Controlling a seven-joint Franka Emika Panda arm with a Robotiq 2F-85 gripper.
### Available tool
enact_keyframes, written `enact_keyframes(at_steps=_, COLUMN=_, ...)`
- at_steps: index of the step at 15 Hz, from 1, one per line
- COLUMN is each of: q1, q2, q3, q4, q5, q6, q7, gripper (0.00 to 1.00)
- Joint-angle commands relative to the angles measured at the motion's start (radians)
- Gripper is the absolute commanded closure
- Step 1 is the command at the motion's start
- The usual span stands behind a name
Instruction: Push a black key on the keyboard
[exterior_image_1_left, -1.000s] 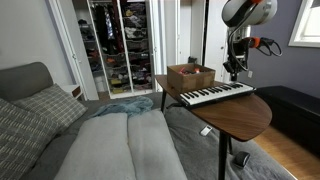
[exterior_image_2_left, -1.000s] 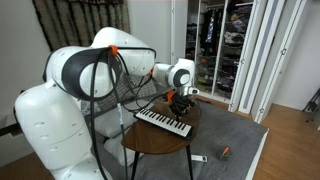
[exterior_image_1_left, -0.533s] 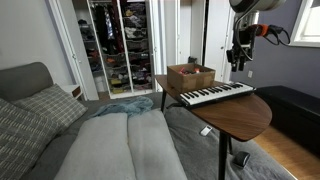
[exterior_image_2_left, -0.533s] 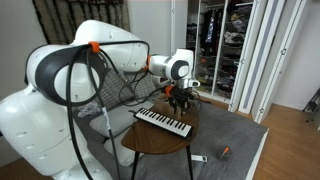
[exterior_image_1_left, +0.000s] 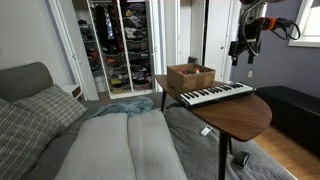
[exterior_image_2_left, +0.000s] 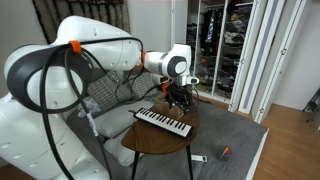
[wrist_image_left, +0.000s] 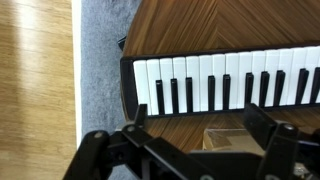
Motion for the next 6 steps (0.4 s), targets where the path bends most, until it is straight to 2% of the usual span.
enact_keyframes(at_steps=1, q1=-0.004, q2=-0.050, q3=0.008, q4=-0.029, q5=-0.017, q6=-0.024, q7=0.028, gripper=0.00)
enact_keyframes(at_steps=6, q1=-0.001, q2=-0.020, q3=0.001, q4=0.000, q5=0.000, q6=-0.025, q7=0.008, gripper=0.00)
